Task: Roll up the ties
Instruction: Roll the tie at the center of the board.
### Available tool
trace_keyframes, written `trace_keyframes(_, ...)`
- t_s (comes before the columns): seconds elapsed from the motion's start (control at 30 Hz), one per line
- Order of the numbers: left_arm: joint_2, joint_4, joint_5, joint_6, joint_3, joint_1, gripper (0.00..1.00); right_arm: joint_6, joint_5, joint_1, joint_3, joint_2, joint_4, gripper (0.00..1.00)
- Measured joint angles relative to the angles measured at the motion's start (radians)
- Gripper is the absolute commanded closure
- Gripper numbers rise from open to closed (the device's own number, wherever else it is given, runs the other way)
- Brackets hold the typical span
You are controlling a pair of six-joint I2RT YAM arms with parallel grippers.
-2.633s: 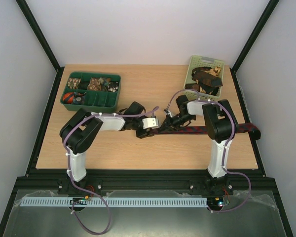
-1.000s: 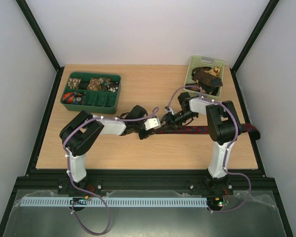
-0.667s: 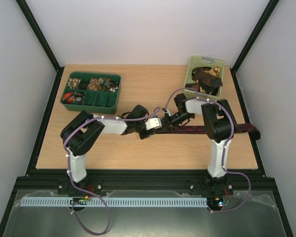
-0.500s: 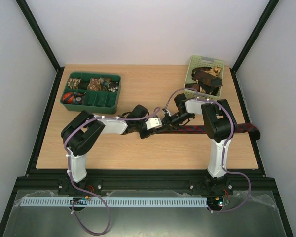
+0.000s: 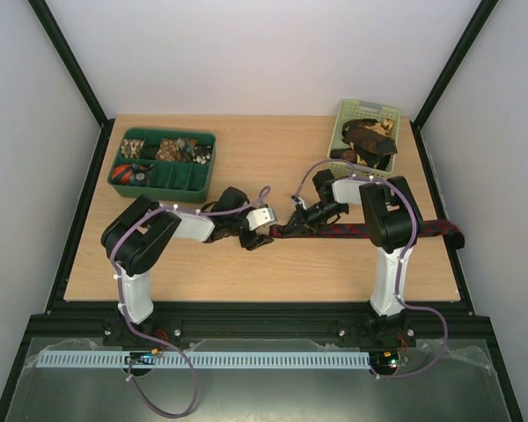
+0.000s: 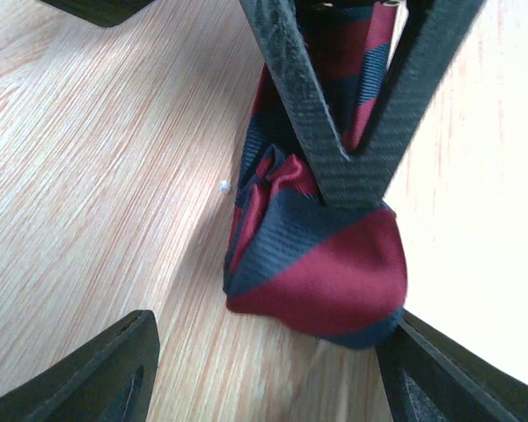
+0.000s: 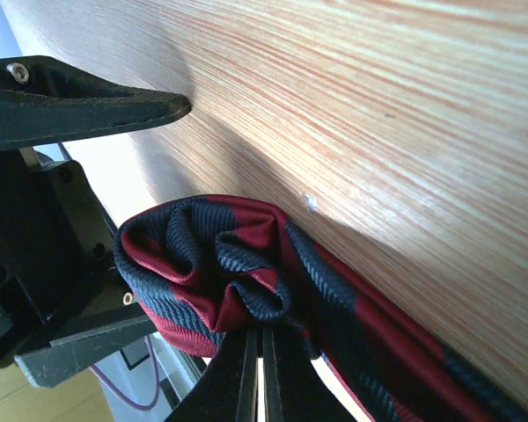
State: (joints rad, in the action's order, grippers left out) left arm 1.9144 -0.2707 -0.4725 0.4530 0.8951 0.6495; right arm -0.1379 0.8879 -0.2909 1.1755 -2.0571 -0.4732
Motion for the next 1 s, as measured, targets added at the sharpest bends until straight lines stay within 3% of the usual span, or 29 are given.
trace_keyframes(0.33, 0.04, -0.271, -0.043, -0.027, -0.093, 0.0, 0.32, 0.021, 0.024, 0.01, 0.01, -0.019, -0.016, 0.99)
trace_keyframes(0.43, 0.071, -0.317, -0.06, -0.025, -0.081, 0.005, 0.42, 0.026, 0.028, 0.011, 0.018, -0.025, -0.027, 0.99)
trace_keyframes(0.5, 0.086, -0.332, -0.072, -0.013, -0.069, 0.014, 0.56, 0.027, 0.029, 0.012, 0.023, -0.028, -0.032, 0.97)
trace_keyframes(0.6, 0.091, -0.33, -0.081, 0.005, -0.064, 0.025, 0.68, 0.03, 0.027, 0.012, 0.027, -0.028, -0.04, 0.85)
trace_keyframes(0.8, 0.075, -0.251, -0.066, 0.018, -0.044, 0.029, 0.7, 0.048, 0.034, 0.013, 0.043, -0.004, -0.068, 0.52)
trace_keyframes(0.9, 0.063, -0.189, -0.046, 0.009, -0.026, 0.031, 0.7, 0.056, 0.005, 0.017, 0.044, 0.028, -0.079, 0.45)
trace_keyframes(1.0, 0.061, -0.124, -0.036, -0.013, 0.008, 0.031, 0.7, 0.063, -0.022, 0.022, 0.044, 0.045, -0.082, 0.44)
